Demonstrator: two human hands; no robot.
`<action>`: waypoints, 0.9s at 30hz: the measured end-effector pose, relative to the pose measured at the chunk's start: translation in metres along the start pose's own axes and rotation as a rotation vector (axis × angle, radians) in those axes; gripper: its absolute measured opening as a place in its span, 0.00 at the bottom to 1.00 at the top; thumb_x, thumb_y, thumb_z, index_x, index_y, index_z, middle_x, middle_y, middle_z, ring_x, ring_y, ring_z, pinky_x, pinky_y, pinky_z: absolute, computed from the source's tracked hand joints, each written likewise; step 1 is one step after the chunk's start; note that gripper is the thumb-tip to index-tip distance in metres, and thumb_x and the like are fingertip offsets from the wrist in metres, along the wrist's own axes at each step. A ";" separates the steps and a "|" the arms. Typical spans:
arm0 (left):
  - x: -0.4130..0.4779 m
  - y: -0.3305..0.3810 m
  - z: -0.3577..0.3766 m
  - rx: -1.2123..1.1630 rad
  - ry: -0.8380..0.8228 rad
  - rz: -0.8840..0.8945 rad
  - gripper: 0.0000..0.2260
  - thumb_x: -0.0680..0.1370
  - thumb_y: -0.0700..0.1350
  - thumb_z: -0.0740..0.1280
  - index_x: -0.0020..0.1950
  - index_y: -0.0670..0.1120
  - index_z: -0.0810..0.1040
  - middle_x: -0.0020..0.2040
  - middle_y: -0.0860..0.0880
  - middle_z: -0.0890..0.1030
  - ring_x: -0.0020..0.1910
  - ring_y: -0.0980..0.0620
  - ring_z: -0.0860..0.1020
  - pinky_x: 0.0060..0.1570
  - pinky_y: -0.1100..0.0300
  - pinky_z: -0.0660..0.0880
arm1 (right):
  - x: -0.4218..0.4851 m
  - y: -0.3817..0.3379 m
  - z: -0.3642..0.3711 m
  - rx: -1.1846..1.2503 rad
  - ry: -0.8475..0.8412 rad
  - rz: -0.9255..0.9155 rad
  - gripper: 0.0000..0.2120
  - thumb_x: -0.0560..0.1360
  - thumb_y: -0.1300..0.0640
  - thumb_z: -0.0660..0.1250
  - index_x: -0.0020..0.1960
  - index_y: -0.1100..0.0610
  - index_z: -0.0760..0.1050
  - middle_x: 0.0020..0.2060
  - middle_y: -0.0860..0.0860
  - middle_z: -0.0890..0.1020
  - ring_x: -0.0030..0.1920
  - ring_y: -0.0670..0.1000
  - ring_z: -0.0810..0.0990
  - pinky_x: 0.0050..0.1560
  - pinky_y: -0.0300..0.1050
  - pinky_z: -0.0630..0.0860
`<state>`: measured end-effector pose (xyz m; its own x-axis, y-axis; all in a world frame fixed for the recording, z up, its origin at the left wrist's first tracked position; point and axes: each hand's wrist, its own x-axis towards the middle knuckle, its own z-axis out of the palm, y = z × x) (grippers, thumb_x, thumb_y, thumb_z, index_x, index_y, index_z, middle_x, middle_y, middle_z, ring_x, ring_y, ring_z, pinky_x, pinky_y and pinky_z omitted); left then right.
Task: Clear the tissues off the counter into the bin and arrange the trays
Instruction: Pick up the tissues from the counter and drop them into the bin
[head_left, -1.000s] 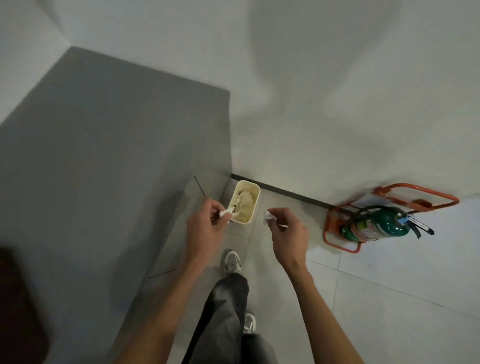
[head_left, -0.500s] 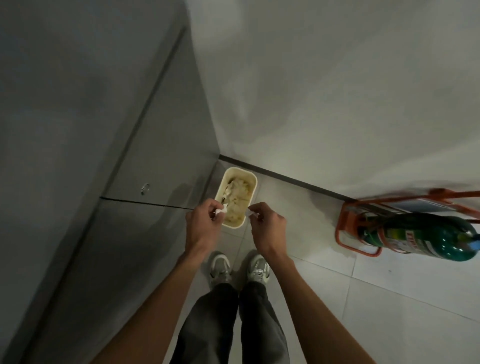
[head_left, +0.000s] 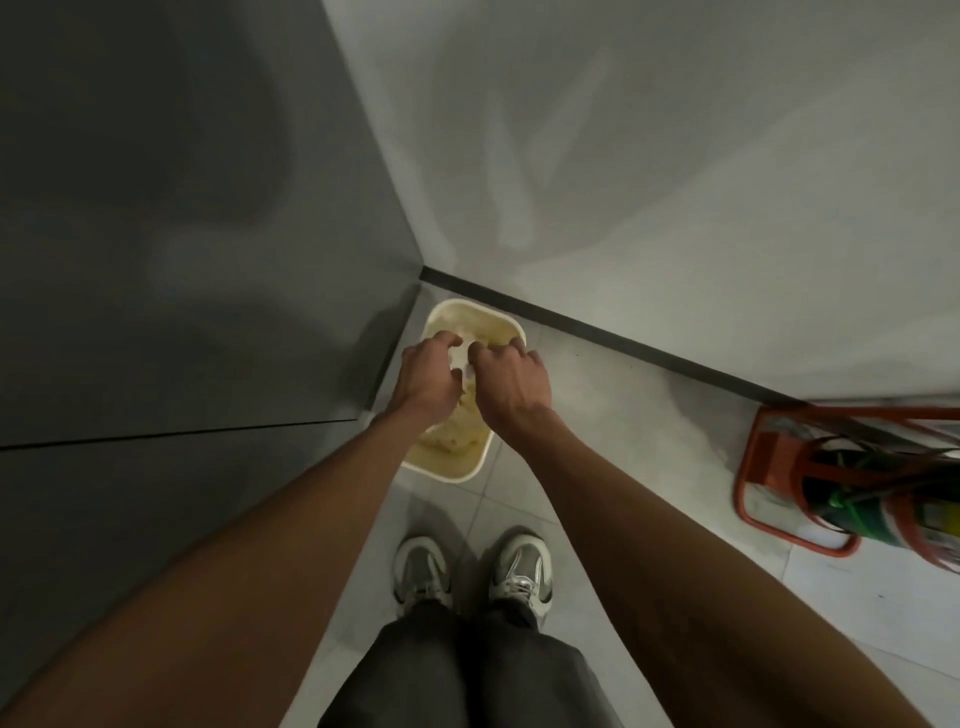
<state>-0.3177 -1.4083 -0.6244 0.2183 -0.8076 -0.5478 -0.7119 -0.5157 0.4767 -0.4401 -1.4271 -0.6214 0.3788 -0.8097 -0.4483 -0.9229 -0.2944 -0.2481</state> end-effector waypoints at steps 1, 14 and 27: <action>0.005 -0.002 0.001 0.059 -0.064 -0.005 0.22 0.81 0.40 0.69 0.75 0.50 0.73 0.68 0.44 0.79 0.67 0.43 0.77 0.64 0.48 0.78 | 0.002 0.000 0.007 -0.018 -0.021 0.004 0.22 0.80 0.55 0.72 0.72 0.54 0.75 0.61 0.55 0.83 0.65 0.59 0.77 0.65 0.56 0.75; -0.167 0.031 -0.135 0.110 0.011 0.016 0.24 0.82 0.44 0.66 0.77 0.51 0.65 0.69 0.42 0.77 0.67 0.39 0.76 0.64 0.43 0.76 | -0.140 -0.075 -0.141 0.179 0.137 0.117 0.22 0.82 0.56 0.65 0.75 0.55 0.72 0.74 0.54 0.77 0.70 0.60 0.77 0.68 0.59 0.76; -0.536 0.082 -0.306 -0.168 0.534 0.140 0.27 0.80 0.37 0.68 0.78 0.43 0.67 0.73 0.42 0.74 0.70 0.45 0.73 0.71 0.64 0.64 | -0.431 -0.195 -0.368 0.297 0.407 -0.233 0.14 0.83 0.52 0.66 0.68 0.49 0.76 0.68 0.49 0.80 0.64 0.56 0.80 0.60 0.53 0.80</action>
<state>-0.2891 -1.1056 -0.0816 0.4670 -0.8815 -0.0695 -0.6521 -0.3965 0.6462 -0.4490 -1.2075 -0.0640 0.4593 -0.8883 0.0010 -0.7364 -0.3814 -0.5588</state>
